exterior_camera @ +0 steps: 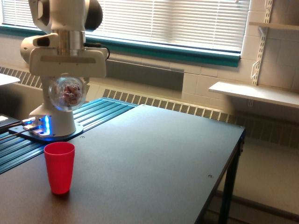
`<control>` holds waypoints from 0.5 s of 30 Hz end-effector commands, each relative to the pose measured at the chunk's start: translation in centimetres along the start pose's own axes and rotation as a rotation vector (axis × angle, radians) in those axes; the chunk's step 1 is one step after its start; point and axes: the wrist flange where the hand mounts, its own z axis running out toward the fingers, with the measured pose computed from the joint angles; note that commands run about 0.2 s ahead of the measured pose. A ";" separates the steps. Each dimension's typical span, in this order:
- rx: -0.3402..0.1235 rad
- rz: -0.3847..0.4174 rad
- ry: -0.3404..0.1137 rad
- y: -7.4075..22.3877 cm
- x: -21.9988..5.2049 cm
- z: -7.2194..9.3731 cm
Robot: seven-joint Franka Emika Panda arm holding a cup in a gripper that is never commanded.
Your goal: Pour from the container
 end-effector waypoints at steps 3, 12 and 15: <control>-0.040 0.191 -0.047 2.3 0.8 1.1; -0.073 0.279 -0.085 3.7 2.2 2.1; -0.077 0.289 -0.100 3.7 2.6 2.3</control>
